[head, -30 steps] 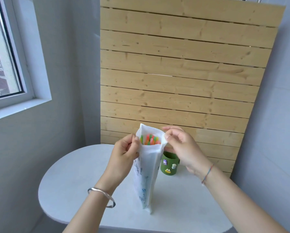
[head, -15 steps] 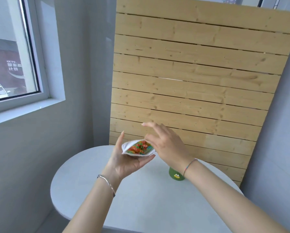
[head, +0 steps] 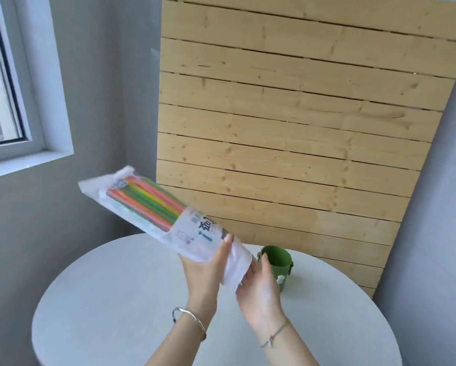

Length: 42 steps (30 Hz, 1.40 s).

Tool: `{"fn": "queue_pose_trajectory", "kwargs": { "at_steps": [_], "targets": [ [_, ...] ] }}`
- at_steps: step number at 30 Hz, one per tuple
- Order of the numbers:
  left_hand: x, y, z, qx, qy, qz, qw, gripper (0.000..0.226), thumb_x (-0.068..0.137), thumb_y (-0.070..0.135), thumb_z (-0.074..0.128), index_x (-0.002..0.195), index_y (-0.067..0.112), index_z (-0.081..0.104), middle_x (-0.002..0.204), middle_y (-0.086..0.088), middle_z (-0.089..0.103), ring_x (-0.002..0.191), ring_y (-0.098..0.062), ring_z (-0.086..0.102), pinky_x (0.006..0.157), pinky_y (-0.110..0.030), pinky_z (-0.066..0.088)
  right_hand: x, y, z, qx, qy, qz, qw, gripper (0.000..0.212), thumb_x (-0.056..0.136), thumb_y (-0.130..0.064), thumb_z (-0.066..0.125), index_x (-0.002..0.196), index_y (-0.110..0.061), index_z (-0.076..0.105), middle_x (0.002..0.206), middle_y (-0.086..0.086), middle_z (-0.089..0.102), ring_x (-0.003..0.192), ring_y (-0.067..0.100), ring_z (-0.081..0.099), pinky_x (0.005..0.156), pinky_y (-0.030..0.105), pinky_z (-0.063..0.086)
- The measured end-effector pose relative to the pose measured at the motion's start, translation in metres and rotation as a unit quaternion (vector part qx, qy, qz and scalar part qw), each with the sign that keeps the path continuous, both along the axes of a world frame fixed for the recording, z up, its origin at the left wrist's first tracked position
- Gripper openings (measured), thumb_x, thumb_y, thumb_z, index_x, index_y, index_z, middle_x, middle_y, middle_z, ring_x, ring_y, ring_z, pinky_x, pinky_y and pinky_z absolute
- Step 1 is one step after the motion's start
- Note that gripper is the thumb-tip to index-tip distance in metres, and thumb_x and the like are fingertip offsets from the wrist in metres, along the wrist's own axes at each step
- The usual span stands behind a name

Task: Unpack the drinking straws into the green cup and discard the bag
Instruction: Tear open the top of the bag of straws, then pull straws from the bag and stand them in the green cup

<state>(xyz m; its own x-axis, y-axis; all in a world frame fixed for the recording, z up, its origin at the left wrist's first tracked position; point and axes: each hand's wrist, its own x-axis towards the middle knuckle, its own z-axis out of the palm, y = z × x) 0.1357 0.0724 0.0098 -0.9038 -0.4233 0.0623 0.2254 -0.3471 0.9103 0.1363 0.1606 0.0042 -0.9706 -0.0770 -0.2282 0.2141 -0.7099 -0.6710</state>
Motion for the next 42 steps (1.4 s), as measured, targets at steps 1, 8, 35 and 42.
{"fn": "queue_pose_trajectory", "kwargs": {
  "at_steps": [1, 8, 35, 42],
  "targets": [
    [-0.001, 0.006, -0.005, -0.019, 0.015, 0.000, 1.000, 0.048, 0.070, 0.021, 0.084, 0.112, 0.021, 0.063, 0.100, 0.007, 0.074, 0.092, -0.005, 0.070, 0.069, -0.014, 0.054, -0.003, 0.002, -0.001, -0.017, -0.024, 0.016, 0.999, 0.057, 0.098, -0.047, 0.023, 0.126, -0.012, 0.057, 0.120, 0.010, 0.067, 0.110, 0.020, 0.063, 0.091, 0.031, 0.047],
    [-0.004, 0.019, 0.000, -0.002, 0.050, -0.067, 0.997, 0.032, 0.072, 0.024, 0.082, 0.102, 0.020, 0.069, 0.095, 0.008, 0.077, 0.093, -0.006, 0.070, 0.072, -0.017, 0.054, -0.017, 0.012, 0.008, -0.023, -0.016, 0.002, 1.000, 0.046, 0.099, -0.041, 0.032, 0.122, -0.013, 0.060, 0.116, 0.008, 0.070, 0.092, 0.017, 0.068, 0.068, 0.030, 0.054],
    [-0.004, 0.020, 0.002, 0.378, -0.084, -0.194, 0.902, 0.020, 0.096, 0.020, 0.053, 0.105, 0.006, 0.063, 0.072, -0.008, 0.077, 0.059, -0.016, 0.073, 0.043, -0.026, 0.054, -0.021, 0.058, 0.009, 0.327, 0.174, -0.087, 0.925, 0.018, 0.086, -0.033, 0.061, 0.095, -0.017, 0.061, 0.061, -0.001, 0.045, 0.049, 0.009, 0.039, 0.046, 0.021, 0.033],
    [-0.020, 0.021, -0.013, 0.396, -0.106, -0.174, 0.895, 0.035, 0.094, 0.022, 0.057, 0.126, 0.006, 0.058, 0.075, -0.005, 0.077, 0.060, -0.014, 0.073, 0.045, -0.023, 0.054, -0.028, 0.077, 0.015, 0.368, 0.177, -0.245, 0.879, 0.037, 0.098, -0.031, 0.041, 0.070, -0.014, 0.059, 0.049, -0.002, 0.038, 0.040, 0.006, 0.034, 0.041, 0.015, 0.030]
  ]
}}
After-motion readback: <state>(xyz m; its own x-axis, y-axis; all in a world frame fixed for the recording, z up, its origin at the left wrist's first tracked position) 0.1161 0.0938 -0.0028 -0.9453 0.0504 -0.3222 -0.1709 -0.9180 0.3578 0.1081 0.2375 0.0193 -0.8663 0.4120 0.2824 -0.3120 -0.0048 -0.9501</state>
